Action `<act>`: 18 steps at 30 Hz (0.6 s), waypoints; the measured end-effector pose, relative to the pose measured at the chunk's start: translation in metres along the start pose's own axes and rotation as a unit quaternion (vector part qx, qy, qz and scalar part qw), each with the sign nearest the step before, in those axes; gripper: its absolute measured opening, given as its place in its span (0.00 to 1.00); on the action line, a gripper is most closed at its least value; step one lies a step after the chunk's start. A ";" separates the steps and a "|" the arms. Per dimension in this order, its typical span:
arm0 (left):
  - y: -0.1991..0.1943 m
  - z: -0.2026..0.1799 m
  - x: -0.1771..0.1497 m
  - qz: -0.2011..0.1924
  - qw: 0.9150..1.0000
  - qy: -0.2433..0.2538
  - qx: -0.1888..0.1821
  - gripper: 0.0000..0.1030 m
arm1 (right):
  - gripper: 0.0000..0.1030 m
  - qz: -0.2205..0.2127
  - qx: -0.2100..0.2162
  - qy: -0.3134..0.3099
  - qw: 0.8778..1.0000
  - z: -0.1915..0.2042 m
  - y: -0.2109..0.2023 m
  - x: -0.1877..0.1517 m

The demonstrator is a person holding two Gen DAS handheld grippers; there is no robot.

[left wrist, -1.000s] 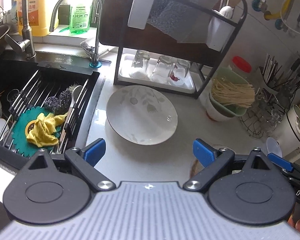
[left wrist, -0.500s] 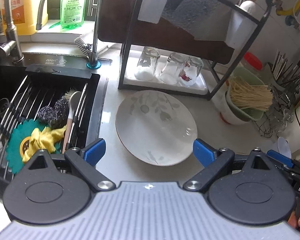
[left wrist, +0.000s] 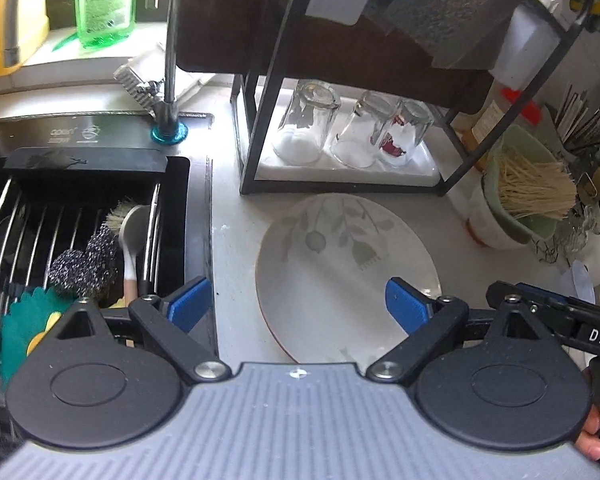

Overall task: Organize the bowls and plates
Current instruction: 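Move both grippers to the leaf-pattern plate by the dish rack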

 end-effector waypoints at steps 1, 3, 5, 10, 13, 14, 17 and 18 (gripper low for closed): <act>0.003 0.002 0.002 0.004 1.000 0.004 -0.001 0.92 | 0.75 0.004 -0.002 0.005 1.000 0.001 0.005 0.001; 0.010 0.007 0.006 0.012 1.000 0.012 -0.004 0.92 | 0.75 0.013 -0.005 0.017 1.000 0.002 0.011 0.002; 0.017 0.012 0.009 0.017 1.000 0.019 -0.013 0.92 | 0.75 0.019 -0.010 0.026 0.999 0.003 0.015 0.003; 0.032 0.019 0.012 0.022 0.999 0.032 -0.021 0.92 | 0.69 0.034 -0.021 0.042 0.998 0.002 0.025 0.006; 0.038 0.019 0.013 0.020 0.999 0.034 -0.031 0.90 | 0.64 0.045 -0.026 0.053 0.997 0.001 0.034 0.007; 0.041 0.018 0.013 0.020 0.999 0.035 -0.037 0.89 | 0.62 0.045 -0.028 0.055 0.997 0.000 0.037 0.007; 0.051 0.016 0.013 0.024 0.998 0.047 -0.038 0.85 | 0.61 0.053 -0.029 0.071 0.996 -0.002 0.046 0.007; 0.053 0.015 0.012 0.023 0.997 0.050 -0.046 0.84 | 0.59 0.059 -0.027 0.079 0.995 -0.004 0.049 0.006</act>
Point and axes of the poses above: each gripper's, at about its wrist camera, not at the fingertips, and y roughly the way its jaws point, z to its left, x to its top, the point moved 5 cm from there along y, roughly the way its jaws point, and after that the axes turned 7 degrees about x, right-handed, at the moved point
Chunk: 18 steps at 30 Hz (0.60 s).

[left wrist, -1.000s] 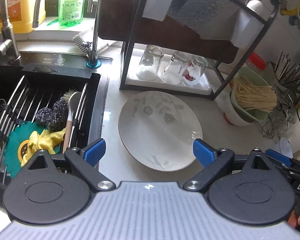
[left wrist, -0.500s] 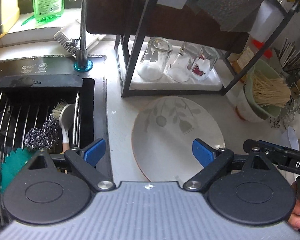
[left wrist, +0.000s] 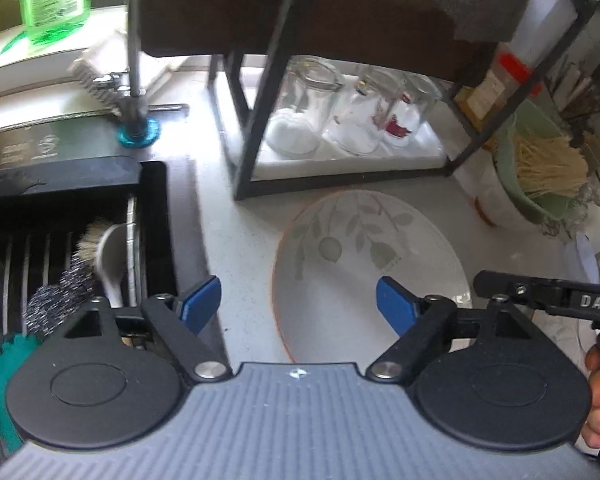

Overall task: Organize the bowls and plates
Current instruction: 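Move both grippers to the leaf-pattern plate by the dish rack, then close both grippers on the rim of the leaf-pattern plate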

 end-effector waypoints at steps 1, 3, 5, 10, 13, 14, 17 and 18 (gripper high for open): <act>0.004 -0.001 -0.001 0.001 1.000 0.003 -0.007 0.82 | 0.58 0.006 0.000 0.003 1.000 -0.002 0.002 -0.001; 0.013 -0.002 -0.002 0.009 1.000 0.007 -0.010 0.78 | 0.45 0.017 -0.010 0.002 1.000 -0.005 0.008 -0.004; 0.020 0.000 -0.002 0.014 1.000 0.001 -0.002 0.69 | 0.40 0.023 -0.018 0.001 1.000 -0.008 0.014 -0.004; 0.037 0.003 0.003 0.027 0.999 -0.014 -0.010 0.52 | 0.30 0.035 -0.025 0.012 0.999 -0.016 0.024 -0.004; 0.041 0.001 0.009 0.026 1.000 0.001 -0.016 0.49 | 0.25 0.033 -0.021 0.015 0.999 -0.017 0.030 -0.002; 0.042 0.001 0.010 0.028 0.999 0.008 -0.014 0.49 | 0.20 0.033 -0.020 0.015 0.999 -0.016 0.033 -0.002; 0.046 0.004 0.015 0.033 0.999 0.009 -0.018 0.43 | 0.10 0.038 -0.042 0.011 0.998 -0.017 0.040 -0.002; 0.047 0.005 0.017 0.038 0.999 0.008 -0.024 0.42 | 0.10 0.038 -0.042 0.013 0.998 -0.017 0.040 -0.002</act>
Point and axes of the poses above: each gripper's, at about its wrist camera, not at the fingertips, and y roughly the way its jaws point, z to its left, x to its top, the point moved 5 cm from there along y, roughly the way its jaws point, and after that the axes turned 7 degrees about x, right-handed, at the moved point
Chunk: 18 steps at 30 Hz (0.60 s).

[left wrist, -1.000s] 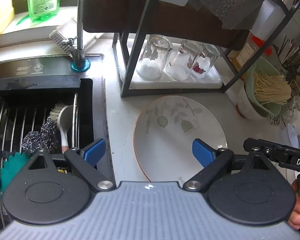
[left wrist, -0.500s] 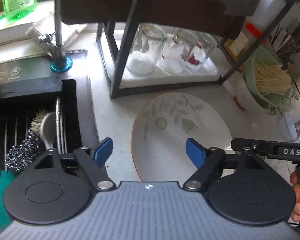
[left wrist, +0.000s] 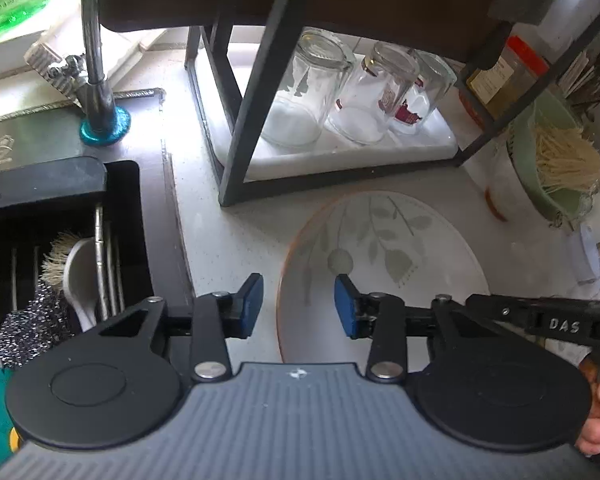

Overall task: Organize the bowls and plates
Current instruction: 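Close both grippers on the rim of the leaf-pattern plate, then lift the plate with both grippers toward the stacked plates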

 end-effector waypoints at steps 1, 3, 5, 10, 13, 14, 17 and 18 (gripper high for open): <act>0.001 0.000 0.001 0.004 1.000 0.004 -0.004 0.41 | 0.10 -0.001 0.000 0.002 1.000 0.000 0.000 0.000; 0.005 -0.003 0.002 0.012 1.000 0.021 -0.009 0.39 | 0.10 -0.004 0.002 0.005 1.000 0.000 0.001 0.000; 0.011 -0.005 0.000 0.026 0.999 0.029 -0.016 0.36 | 0.10 -0.006 0.005 0.011 1.000 -0.001 0.001 -0.001; 0.015 -0.008 -0.001 0.032 0.998 0.048 -0.017 0.36 | 0.11 -0.010 0.010 0.025 1.000 -0.002 0.001 -0.003; 0.016 -0.005 0.000 0.038 0.998 0.043 -0.029 0.36 | 0.11 -0.013 0.020 0.032 0.999 -0.005 0.001 -0.005; 0.016 -0.004 0.000 0.039 0.998 0.041 -0.032 0.36 | 0.11 -0.012 0.023 0.037 0.999 -0.006 0.002 -0.005; 0.014 0.000 0.002 0.039 0.998 0.027 -0.037 0.36 | 0.11 -0.006 0.024 0.031 0.999 -0.004 0.002 -0.005; 0.014 0.001 0.002 0.040 0.998 0.023 -0.038 0.36 | 0.11 -0.005 0.025 0.030 0.999 -0.003 0.002 -0.006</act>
Point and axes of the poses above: each gripper's, at about its wrist camera, not at the fingertips, and y roughly the way its jaws point, z to its left, x to its top, the point moved 5 cm from there along y, roughly the way its jaws point, and after that the axes turned 7 degrees about x, right-handed, at the moved point
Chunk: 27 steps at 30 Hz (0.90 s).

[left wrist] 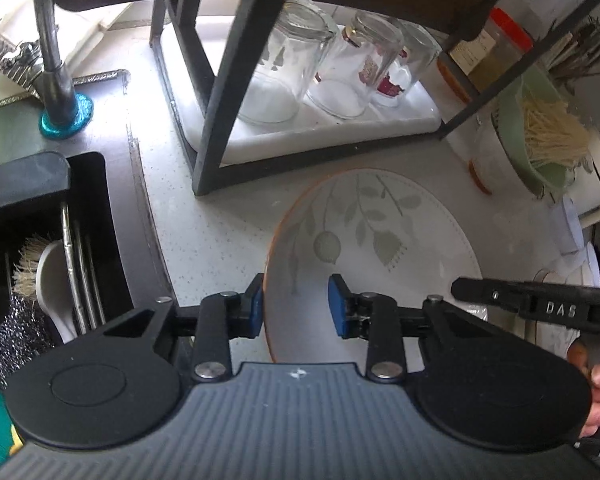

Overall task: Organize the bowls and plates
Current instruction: 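Lift the plate with both grippers toward the stacked plates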

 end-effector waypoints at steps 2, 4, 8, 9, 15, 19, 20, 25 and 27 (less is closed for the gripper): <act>-0.001 0.000 0.000 0.000 1.000 0.005 -0.004 0.36 | 0.11 0.004 0.005 0.015 1.000 -0.002 -0.001 -0.001; -0.004 -0.001 -0.001 -0.002 1.000 0.008 -0.011 0.36 | 0.11 0.013 0.019 0.035 0.999 -0.005 -0.004 -0.005; -0.012 -0.004 -0.002 -0.003 1.000 0.019 -0.024 0.36 | 0.11 0.022 0.021 0.042 0.999 -0.004 -0.011 -0.011; -0.014 -0.005 -0.001 -0.004 0.999 0.016 -0.029 0.36 | 0.11 0.022 0.023 0.045 0.998 -0.004 -0.014 -0.011; -0.032 -0.010 -0.004 -0.012 0.998 0.006 -0.053 0.36 | 0.11 0.005 0.028 0.039 0.999 0.000 -0.036 -0.010; -0.049 -0.019 -0.007 -0.017 0.998 0.011 -0.060 0.36 | 0.11 -0.005 0.030 0.040 0.999 0.000 -0.051 -0.016; -0.053 -0.021 -0.008 -0.019 0.998 0.012 -0.061 0.36 | 0.11 -0.008 0.032 0.042 0.999 0.000 -0.055 -0.017; -0.074 -0.030 -0.011 -0.037 0.997 0.021 -0.065 0.36 | 0.11 -0.023 0.041 0.031 0.998 0.009 -0.076 -0.024; -0.079 -0.034 -0.014 -0.039 0.997 0.030 -0.064 0.36 | 0.11 -0.028 0.045 0.028 0.998 0.011 -0.084 -0.026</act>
Point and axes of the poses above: each gripper's, at about its wrist camera, not at the fingertips, and y roughly the way its jaws point, z to its left, x to its top, the point moved 5 cm from there along y, roughly the way its jaws point, and after that the axes turned 7 degrees about x, right-handed, at the moved point
